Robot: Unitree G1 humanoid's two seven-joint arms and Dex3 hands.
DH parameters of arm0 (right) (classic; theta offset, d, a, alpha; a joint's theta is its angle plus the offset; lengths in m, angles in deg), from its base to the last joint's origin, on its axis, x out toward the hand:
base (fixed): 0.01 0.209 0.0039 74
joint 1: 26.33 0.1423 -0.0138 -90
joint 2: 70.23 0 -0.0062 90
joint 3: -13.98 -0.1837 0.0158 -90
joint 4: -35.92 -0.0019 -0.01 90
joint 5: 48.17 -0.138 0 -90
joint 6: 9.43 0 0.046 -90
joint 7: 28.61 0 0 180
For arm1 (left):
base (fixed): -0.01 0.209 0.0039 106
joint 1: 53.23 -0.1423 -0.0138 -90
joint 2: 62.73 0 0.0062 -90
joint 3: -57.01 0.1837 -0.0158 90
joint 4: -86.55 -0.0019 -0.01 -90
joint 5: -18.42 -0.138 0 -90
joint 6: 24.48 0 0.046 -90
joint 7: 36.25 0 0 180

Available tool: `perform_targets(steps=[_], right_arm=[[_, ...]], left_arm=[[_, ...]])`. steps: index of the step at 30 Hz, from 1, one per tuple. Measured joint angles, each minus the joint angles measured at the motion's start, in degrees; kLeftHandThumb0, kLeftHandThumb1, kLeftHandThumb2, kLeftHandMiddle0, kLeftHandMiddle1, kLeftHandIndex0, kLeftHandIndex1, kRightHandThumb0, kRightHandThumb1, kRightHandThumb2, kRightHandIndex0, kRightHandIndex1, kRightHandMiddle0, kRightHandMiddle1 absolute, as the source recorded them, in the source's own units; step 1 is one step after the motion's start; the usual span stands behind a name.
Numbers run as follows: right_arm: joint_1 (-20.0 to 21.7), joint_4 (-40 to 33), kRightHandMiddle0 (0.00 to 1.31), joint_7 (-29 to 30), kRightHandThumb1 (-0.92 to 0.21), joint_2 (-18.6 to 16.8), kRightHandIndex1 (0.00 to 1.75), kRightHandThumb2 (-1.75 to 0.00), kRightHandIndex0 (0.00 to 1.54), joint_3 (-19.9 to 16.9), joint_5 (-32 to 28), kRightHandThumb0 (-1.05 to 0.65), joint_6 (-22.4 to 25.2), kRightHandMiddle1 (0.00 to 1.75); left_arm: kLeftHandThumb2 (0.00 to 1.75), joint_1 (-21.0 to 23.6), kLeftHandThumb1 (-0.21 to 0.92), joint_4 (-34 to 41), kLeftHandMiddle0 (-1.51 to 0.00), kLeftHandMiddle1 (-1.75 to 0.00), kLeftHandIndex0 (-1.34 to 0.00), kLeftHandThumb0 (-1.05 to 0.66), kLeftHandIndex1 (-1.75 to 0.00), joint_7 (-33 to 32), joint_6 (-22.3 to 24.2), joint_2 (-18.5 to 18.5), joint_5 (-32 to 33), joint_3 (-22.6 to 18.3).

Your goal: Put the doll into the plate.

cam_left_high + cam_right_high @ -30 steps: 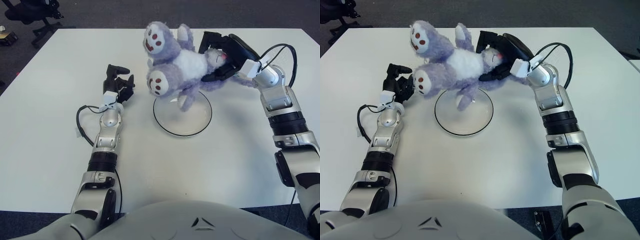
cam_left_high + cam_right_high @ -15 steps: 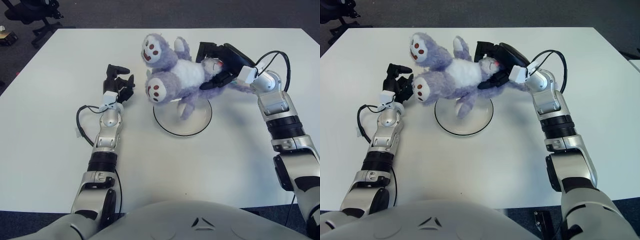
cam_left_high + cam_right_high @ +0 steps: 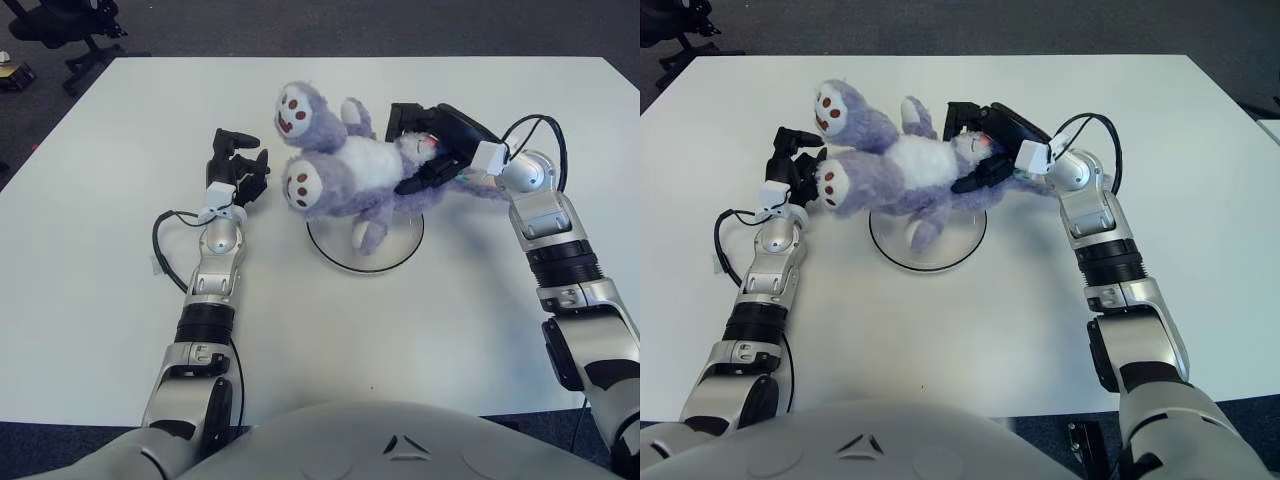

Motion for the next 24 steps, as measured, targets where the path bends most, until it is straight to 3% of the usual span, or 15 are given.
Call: perform_targets(steps=[2,5,10,16,18,24], right_arm=[[-0.3,-1.3,0.27,-0.6,-0.89,0.1,1.1,-0.01,0.32,0.0,-0.1,-0.63,2.3,0.76],[-0.8,-3.0,0.28,-1.5,-0.89,0.2,0.98,0.0,0.33,0.0,-0.1,-0.64,5.1,0.6],[-1.1,-5.1,0.3,-2.3,-0.88,0.4,0.86,0.0,0.36,0.0,-0.1,-0.65,7.8,0.49],[-1.1,-7.2,0.34,-3.1,-0.86,0.9,0.49,0.0,0.48,-0.2,-0.6,-0.66,9.4,0.34],[-1.1,-7.6,0.35,-3.5,-0.86,1.2,0.28,0.0,0.51,-0.2,-0.8,-0.7,9.4,0.23],[-1.1,-7.6,0.36,-5.4,-0.86,2.2,0.08,0.0,0.55,-0.7,-2.8,-0.74,9.1,0.11]], left_arm=[[0.45,0.0,0.92,0.0,-0.7,-1.37,-0.27,-0.35,-1.68,0.0,0.0,0.0,0.0,0.0],[0.45,0.0,0.92,0.0,-0.7,-1.37,-0.27,-0.35,-1.68,0.0,0.0,0.0,0.0,0.0],[0.45,0.0,0.92,0.0,-0.7,-1.37,-0.27,-0.35,-1.68,0.0,0.0,0.0,0.0,0.0],[0.45,0.0,0.92,0.0,-0.71,-1.37,-0.27,-0.35,-1.67,0.0,0.0,0.1,0.0,0.0],[0.45,0.0,0.92,0.0,-0.71,-1.37,-0.27,-0.35,-1.67,0.0,0.0,0.1,0.0,0.0],[0.45,0.0,0.92,0.0,-0.71,-1.36,-0.27,-0.35,-1.67,-0.1,0.1,0.1,0.0,0.0]])
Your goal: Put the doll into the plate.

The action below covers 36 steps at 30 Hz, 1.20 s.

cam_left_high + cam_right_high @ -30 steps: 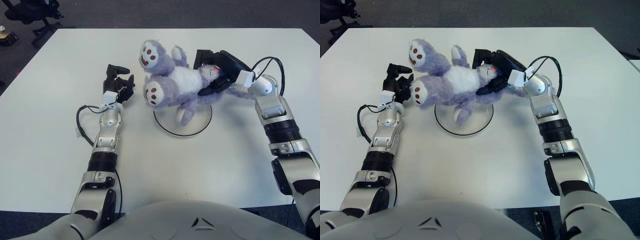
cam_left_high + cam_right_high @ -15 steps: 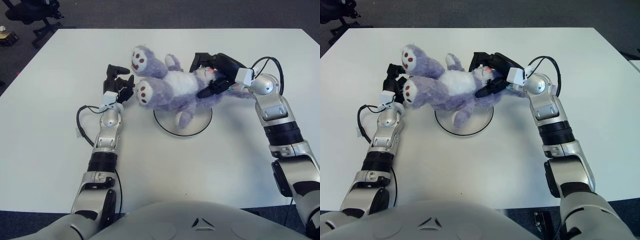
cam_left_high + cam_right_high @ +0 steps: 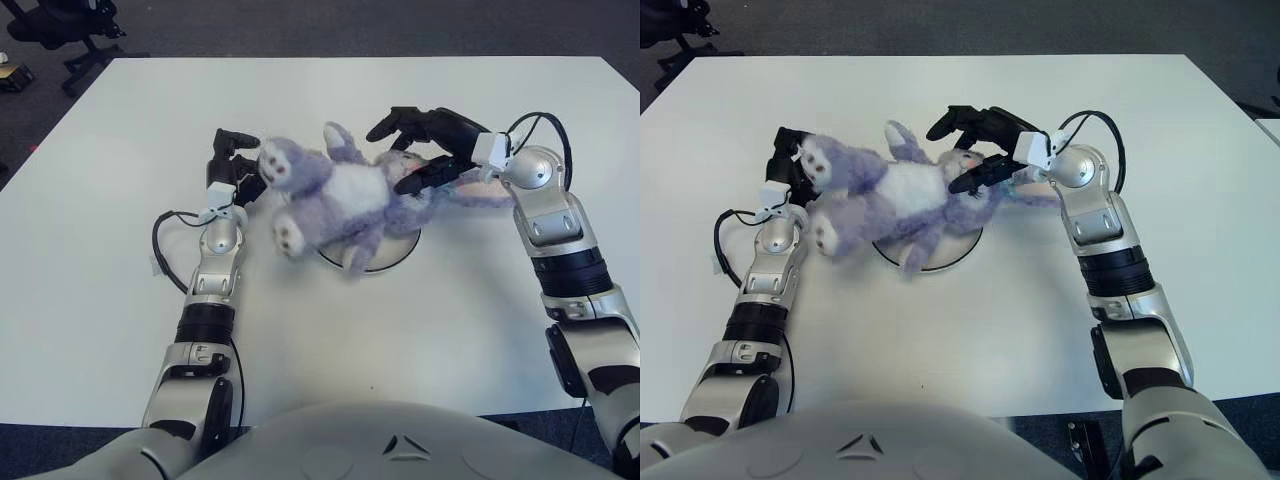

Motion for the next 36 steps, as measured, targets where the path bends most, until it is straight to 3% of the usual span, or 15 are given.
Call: perform_targets(steps=[21,30,35,36], right_arm=[[1.4,3.0,0.46,-4.0,-0.77,-0.2,0.03,0.0,0.61,-6.0,-12.3,-0.59,1.2,0.09],[9.3,9.8,0.49,-9.2,-0.81,1.6,0.03,-0.02,0.65,-11.4,-20.9,-0.49,5.6,0.09],[11.9,10.9,0.51,-4.5,-0.89,2.3,0.03,-0.03,0.7,-14.0,-20.4,-0.47,6.9,0.08],[11.9,11.0,0.53,-3.5,-0.9,2.3,0.04,-0.1,0.72,-14.3,-20.3,-0.48,6.9,0.09]], left_arm=[[0.44,0.3,0.92,0.0,-0.71,-1.39,-0.28,-0.35,-1.66,-0.2,0.2,0.1,-0.1,0.0],[0.44,0.4,0.92,-0.1,-0.71,-1.4,-0.28,-0.35,-1.66,-0.3,0.2,0.1,-0.2,0.0],[0.44,0.4,0.92,-0.1,-0.7,-1.41,-0.28,-0.35,-1.66,-0.3,0.3,0.1,-0.2,0.0],[0.44,0.4,0.92,-0.1,-0.7,-1.41,-0.28,-0.35,-1.66,-0.3,0.3,0.1,-0.2,0.0]])
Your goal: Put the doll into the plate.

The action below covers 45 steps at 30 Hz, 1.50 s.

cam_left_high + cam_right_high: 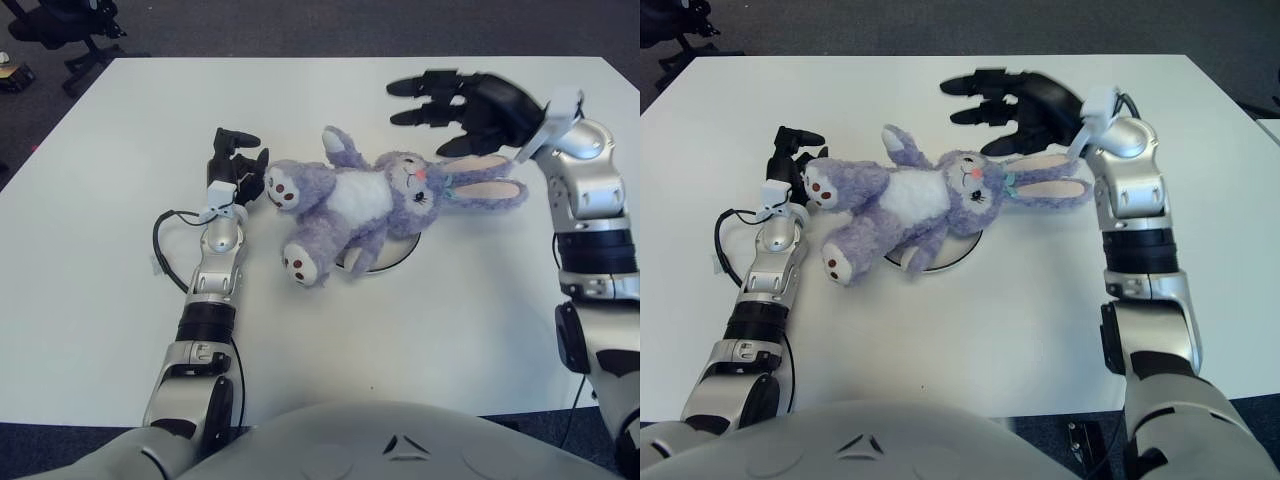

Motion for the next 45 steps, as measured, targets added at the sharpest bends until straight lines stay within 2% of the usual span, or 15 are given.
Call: perform_targets(steps=[9,10,13,15,16,18,21,22,23,25,29,36,40,42,45], right_arm=[[-1.2,-0.2,0.63,10.3,-0.92,-2.5,0.05,-0.27,0.81,-0.8,1.6,-0.49,4.2,0.14],[-1.5,-0.5,0.63,11.8,-0.92,-3.1,0.04,-0.29,0.83,-1.1,1.7,-0.49,4.7,0.2],[-2.7,-1.1,0.53,17.2,-0.92,-5.3,0.03,-0.33,0.89,-2.1,2.1,-0.47,5.3,0.47],[-3.3,-0.8,0.49,20.1,-0.92,-6.7,0.02,-0.34,0.91,-2.7,2.6,-0.45,4.9,0.57],[-3.6,-0.5,0.46,21.4,-0.92,-7.3,0.05,-0.33,0.97,-2.8,2.8,-0.42,4.6,0.91],[-3.7,1.4,0.44,24.3,-0.92,-8.8,0.09,-0.32,1.04,-3.6,3.2,-0.38,2.8,1.26],[-3.6,5.2,0.43,29.7,-0.92,-11.2,0.11,-0.31,1.08,-5.5,3.8,-0.36,-0.2,1.41],[-3.6,6.3,0.41,30.9,-0.92,-11.7,0.44,-0.27,0.94,-5.9,3.9,-0.24,-0.5,1.45],[-3.6,7.1,0.39,31.9,-0.92,-11.9,0.66,-0.24,0.84,-6.2,4.1,-0.15,-0.7,1.49],[-3.6,8.4,0.37,33.4,-0.92,-12.1,0.86,-0.22,0.76,-6.6,4.4,-0.08,-0.9,1.52],[-3.6,9.9,0.33,35.4,-0.92,-12.1,1.08,-0.23,0.67,-7.5,4.5,-0.02,-1.8,1.53],[-3.9,17.2,0.3,35.2,-0.92,-12.2,1.21,-0.25,0.63,-9.9,3.8,-0.01,-7.4,1.51],[-3.9,25.8,0.28,32.8,-0.92,-12.4,1.24,-0.26,0.6,-12.3,1.6,-0.01,-12.6,1.54],[-3.9,29.9,0.27,32.3,-0.9,-12.5,1.27,-0.33,0.57,-12.9,1.2,-0.01,-14.5,1.58],[-3.9,36.9,0.27,31.8,-0.78,-13.0,1.35,-0.55,0.56,-14.0,0.9,-0.01,-18.1,1.62]], left_arm=[[0.44,0.0,0.92,0.0,-0.7,-1.42,-0.28,-0.35,-1.66,0.0,0.2,0.0,0.0,0.0],[0.44,0.0,0.92,0.0,-0.7,-1.43,-0.28,-0.35,-1.66,0.0,0.2,0.0,0.0,0.0],[0.44,0.0,0.92,0.0,-0.7,-1.43,-0.28,-0.35,-1.66,0.0,0.3,0.0,0.0,0.0],[0.44,0.0,0.92,0.0,-0.7,-1.43,-0.28,-0.35,-1.66,0.0,0.3,0.0,0.0,0.0],[0.44,0.0,0.92,0.0,-0.7,-1.43,-0.28,-0.35,-1.66,0.0,0.3,0.0,0.0,0.0],[0.44,0.0,0.92,0.0,-0.7,-1.43,-0.28,-0.35,-1.66,0.0,0.3,0.0,0.0,0.0],[0.43,0.1,0.92,0.0,-0.7,-1.44,-0.29,-0.35,-1.66,0.0,0.3,0.0,0.0,0.0],[0.43,0.1,0.92,0.0,-0.7,-1.44,-0.29,-0.35,-1.66,0.0,0.3,0.0,0.0,0.0],[0.43,0.1,0.92,0.0,-0.7,-1.44,-0.29,-0.35,-1.66,0.0,0.3,0.0,0.0,0.0],[0.43,0.2,0.92,-0.1,-0.69,-1.44,-0.29,-0.35,-1.66,0.0,0.3,0.0,0.0,-0.1],[0.43,0.2,0.92,-0.4,-0.69,-1.44,-0.29,-0.35,-1.66,0.0,0.3,0.0,0.0,-0.1],[0.43,0.5,0.92,-0.9,-0.69,-1.45,-0.29,-0.35,-1.66,0.0,0.3,-0.1,0.2,-0.2],[0.43,0.8,0.92,-1.4,-0.68,-1.45,-0.29,-0.35,-1.66,0.1,0.1,-0.1,0.3,-0.3],[0.43,1.0,0.92,-1.8,-0.68,-1.45,-0.29,-0.35,-1.66,0.1,0.0,-0.2,0.3,-0.4],[0.43,1.1,0.92,-2.4,-0.68,-1.45,-0.29,-0.35,-1.66,0.1,-0.2,-0.3,0.4,-0.6]])
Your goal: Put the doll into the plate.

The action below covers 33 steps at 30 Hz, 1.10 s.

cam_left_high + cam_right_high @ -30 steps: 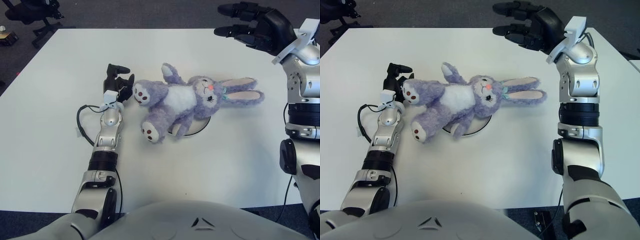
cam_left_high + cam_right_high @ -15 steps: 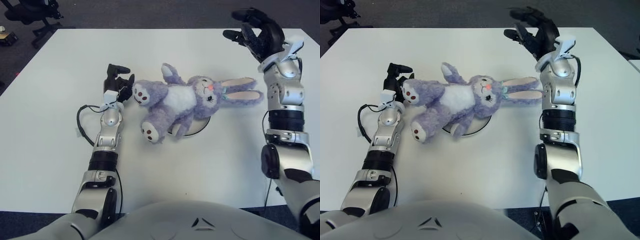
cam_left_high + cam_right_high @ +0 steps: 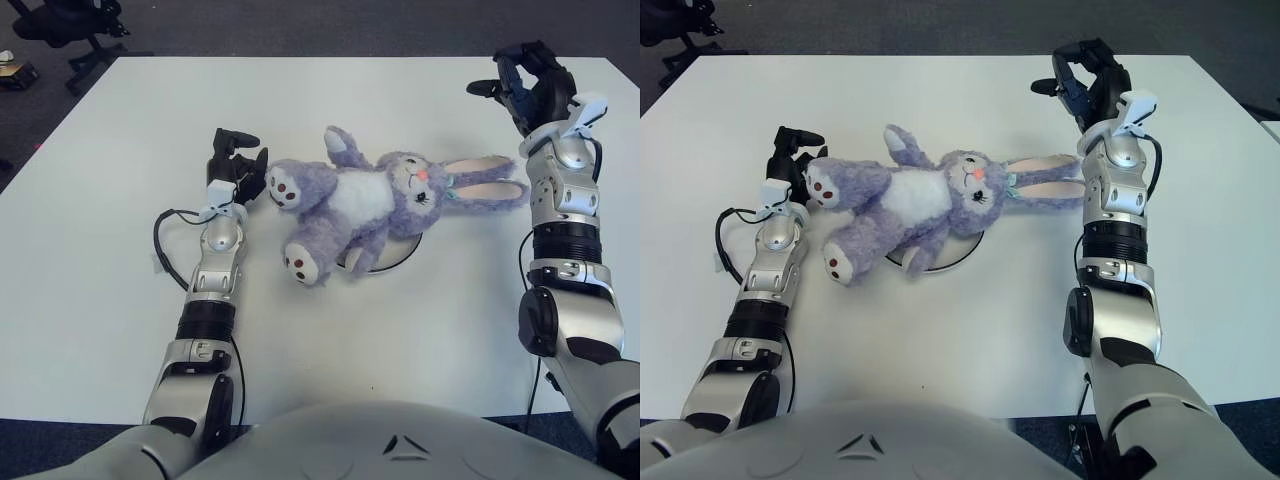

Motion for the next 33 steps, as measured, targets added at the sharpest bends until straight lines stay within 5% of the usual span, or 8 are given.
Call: perform_targets(steps=[4,10,22,30,33], right_arm=[[0.0,6.9,0.3,-0.9,-0.55,-1.6,1.56,-0.96,0.54,-1.6,-1.6,-0.01,-2.9,1.7],[0.0,9.7,0.35,-2.3,-0.44,-3.1,1.72,-1.16,0.52,-2.3,-2.6,-0.01,-3.6,1.7],[0.6,8.9,0.35,-2.4,-0.43,-3.1,1.71,-1.18,0.52,-2.5,-3.6,-0.01,-3.4,1.74],[0.6,8.6,0.34,-4.9,-0.45,-1.7,1.74,-1.16,0.46,-2.6,-4.1,-0.01,0.7,1.75],[0.6,8.6,0.32,-6.8,-0.65,-0.6,1.74,-0.89,0.63,-2.7,-4.5,-0.25,2.9,1.75]], left_arm=[[0.43,0.1,0.92,-0.8,-0.68,-1.45,-0.29,-0.35,-1.66,0.0,-0.1,-0.3,0.1,-0.2],[0.44,0.7,0.92,-1.8,-0.68,-1.45,-0.28,-0.35,-1.66,0.2,-0.7,-0.4,0.3,-0.3],[0.44,1.4,0.92,-3.2,-0.68,-1.46,-0.28,-0.35,-1.66,0.5,-1.6,-0.8,1.1,-1.1],[0.44,1.5,0.92,-3.8,-0.68,-1.47,-0.28,-0.35,-1.66,1.4,-2.6,-1.0,2.0,-1.3],[0.44,1.5,0.92,-4.1,-0.68,-1.47,-0.28,-0.35,-1.66,1.5,-3.0,-1.1,2.2,-1.3]])
